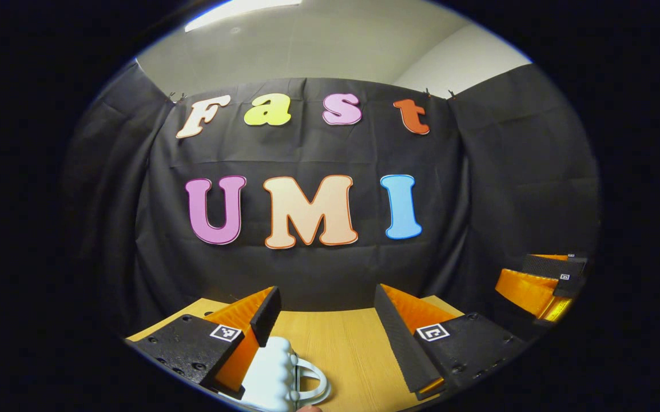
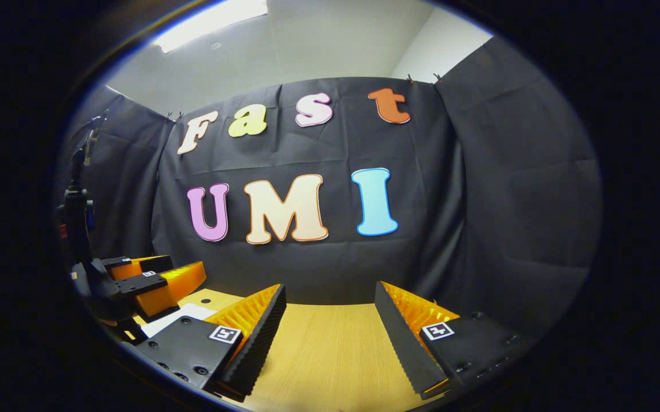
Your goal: First open the suitcase, pack the skin care products into it, and then close the suitcase.
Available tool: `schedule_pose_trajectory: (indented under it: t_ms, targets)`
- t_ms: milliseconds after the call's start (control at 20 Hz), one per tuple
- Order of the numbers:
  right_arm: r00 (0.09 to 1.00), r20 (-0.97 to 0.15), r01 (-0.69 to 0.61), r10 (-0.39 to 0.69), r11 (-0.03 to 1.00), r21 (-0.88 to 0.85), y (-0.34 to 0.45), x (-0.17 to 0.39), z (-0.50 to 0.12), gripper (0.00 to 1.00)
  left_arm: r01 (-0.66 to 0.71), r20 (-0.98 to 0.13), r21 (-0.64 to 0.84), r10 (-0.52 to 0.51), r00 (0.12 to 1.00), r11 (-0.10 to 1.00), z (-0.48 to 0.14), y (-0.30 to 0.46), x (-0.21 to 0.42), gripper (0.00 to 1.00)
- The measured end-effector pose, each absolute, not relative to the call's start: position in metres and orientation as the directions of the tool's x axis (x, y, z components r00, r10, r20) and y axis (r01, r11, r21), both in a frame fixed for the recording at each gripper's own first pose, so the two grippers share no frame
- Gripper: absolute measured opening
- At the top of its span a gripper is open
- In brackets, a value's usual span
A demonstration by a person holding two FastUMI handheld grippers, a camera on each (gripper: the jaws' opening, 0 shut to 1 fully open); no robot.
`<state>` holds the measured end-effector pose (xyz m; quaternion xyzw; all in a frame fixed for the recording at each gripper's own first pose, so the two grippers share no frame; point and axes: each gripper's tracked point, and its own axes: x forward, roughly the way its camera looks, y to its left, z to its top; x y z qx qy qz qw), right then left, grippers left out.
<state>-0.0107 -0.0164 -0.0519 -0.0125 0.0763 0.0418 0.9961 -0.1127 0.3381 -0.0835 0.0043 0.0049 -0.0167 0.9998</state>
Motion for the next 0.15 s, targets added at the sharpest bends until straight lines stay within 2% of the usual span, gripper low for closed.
schedule_pose_trajectory:
  t_ms: [150]
  targets:
    - [0.988, -0.134, -0.082, 0.079, 0.997, -0.014, -0.016, -0.0137, -0.0453, 0.99, 0.051, 0.004, 0.011, -0.051, 0.999, 0.999, -0.0784, 0.3294, -0.1134, 0.95]
